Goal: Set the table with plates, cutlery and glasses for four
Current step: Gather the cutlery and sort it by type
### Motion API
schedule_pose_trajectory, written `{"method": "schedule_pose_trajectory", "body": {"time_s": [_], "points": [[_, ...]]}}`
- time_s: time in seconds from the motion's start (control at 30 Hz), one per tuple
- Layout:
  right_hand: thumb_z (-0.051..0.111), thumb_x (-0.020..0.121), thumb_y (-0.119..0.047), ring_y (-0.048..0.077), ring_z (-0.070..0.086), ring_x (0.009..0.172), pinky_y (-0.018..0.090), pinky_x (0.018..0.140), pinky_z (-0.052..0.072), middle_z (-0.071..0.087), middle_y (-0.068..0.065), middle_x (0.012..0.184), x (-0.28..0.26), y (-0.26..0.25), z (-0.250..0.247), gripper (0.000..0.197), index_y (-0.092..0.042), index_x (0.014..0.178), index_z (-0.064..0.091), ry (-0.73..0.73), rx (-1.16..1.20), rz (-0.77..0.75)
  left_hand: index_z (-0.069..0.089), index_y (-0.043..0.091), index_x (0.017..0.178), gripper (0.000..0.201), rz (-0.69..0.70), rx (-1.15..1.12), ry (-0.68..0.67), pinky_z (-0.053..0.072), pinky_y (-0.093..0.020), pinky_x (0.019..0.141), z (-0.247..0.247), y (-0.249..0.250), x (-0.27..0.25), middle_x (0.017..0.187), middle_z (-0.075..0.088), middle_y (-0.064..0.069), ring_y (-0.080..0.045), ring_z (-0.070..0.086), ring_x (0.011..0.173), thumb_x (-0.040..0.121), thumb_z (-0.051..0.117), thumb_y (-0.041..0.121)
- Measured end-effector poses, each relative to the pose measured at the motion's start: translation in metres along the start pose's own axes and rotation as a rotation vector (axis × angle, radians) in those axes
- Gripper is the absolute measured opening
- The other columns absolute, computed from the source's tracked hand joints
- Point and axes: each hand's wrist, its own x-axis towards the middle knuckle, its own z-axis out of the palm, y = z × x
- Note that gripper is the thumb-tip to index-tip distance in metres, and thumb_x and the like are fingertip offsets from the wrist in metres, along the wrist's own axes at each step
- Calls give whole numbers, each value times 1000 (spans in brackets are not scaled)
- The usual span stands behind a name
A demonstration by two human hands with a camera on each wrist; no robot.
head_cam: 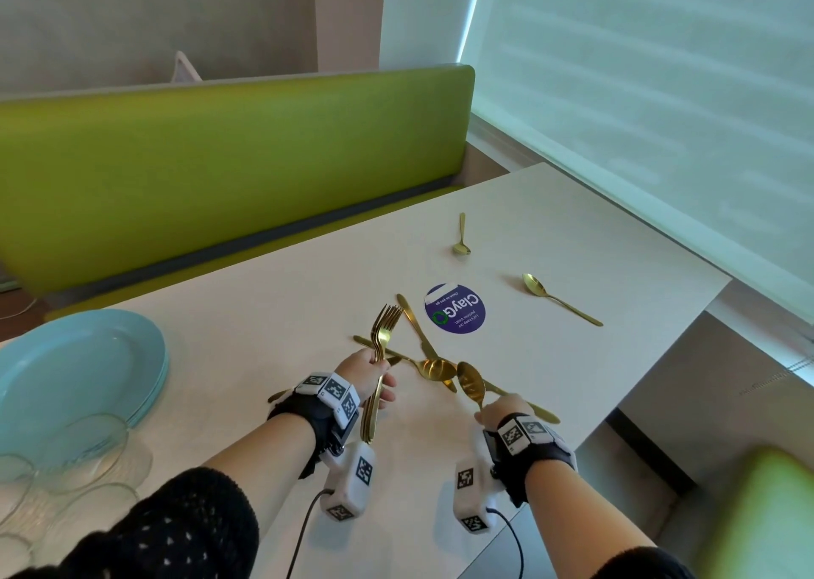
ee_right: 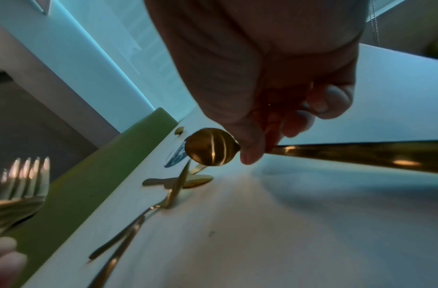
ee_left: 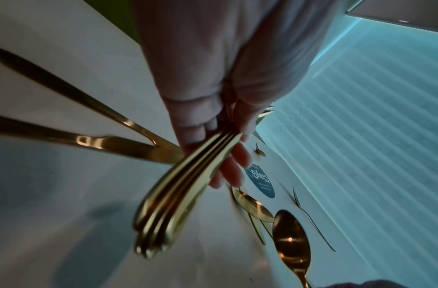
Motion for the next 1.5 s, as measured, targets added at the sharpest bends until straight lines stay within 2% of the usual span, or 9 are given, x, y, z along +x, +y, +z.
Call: {"method": "schedule_pose_trajectory", "body": {"time_s": [0.1,0.17,0.33,0.57,0.7,0.93,1.1,1.27,1.5], "points": [[59,90,-29,24,62,105,28,77,47,58,8,94,-7,-22,-5,22,-7,94,57,103,-83,-34,48,11,90,16,6,-8,-9,53,-32,59,-1,3,0,81,61,-8,-21,61,62,100,38,17],[61,87,-32,24,61,89,28,71,43,59,7,88,-8,-36,-8,26,-8,79,54,110,13,-78,48,12,88,16,9,-13,-12,53,-31,59,-1,5,0,81,62,-7,-20,62,62,100,38,17],[70,80,-27,16,49,63,28,61,41,60,4,74,-20,-67,0,17,-11,77,65,-123,448,-149,47,6,98,13,27,-56,-57,54,-31,63,-1,9,-4,79,63,-6,-19,62,62,100,39,16],[61,89,-15,8,40,54,18,48,32,54,-1,65,-42,-88,19,12,-13,78,64,-393,639,-253,50,10,92,13,66,-95,-170,57,-33,70,-13,10,-6,84,66,-6,-14,67,65,99,42,16],[69,84,-19,9,41,54,20,49,35,55,-1,68,-36,-95,23,8,-13,79,66,-350,567,-254,47,4,110,14,40,-116,-186,56,-29,67,-21,10,-6,85,65,-6,-16,67,69,98,40,5],[75,78,-19,11,43,51,21,47,35,62,2,69,-30,-109,28,10,-12,81,68,-261,478,-327,47,7,98,9,44,-109,-167,57,-23,58,-30,9,-1,81,64,-6,-12,66,61,95,43,-1],[74,80,-28,7,48,54,18,50,39,69,0,84,-20,-121,21,21,-12,93,72,-172,306,-434,52,11,88,13,55,-61,-86,57,-38,79,-39,12,7,78,66,-7,-19,65,71,92,49,-1],[67,84,-25,18,65,99,28,89,52,71,3,107,8,-120,15,22,-13,103,73,98,-130,-477,50,6,102,12,22,-108,-28,55,-24,57,-54,15,10,77,58,-6,-16,61,66,96,43,-1],[56,91,-23,21,64,105,30,91,53,67,5,114,31,-110,43,26,-13,112,67,137,-428,-449,51,10,101,12,11,-60,43,55,-29,66,-64,9,18,83,58,-4,-15,61,67,96,42,2]]}}
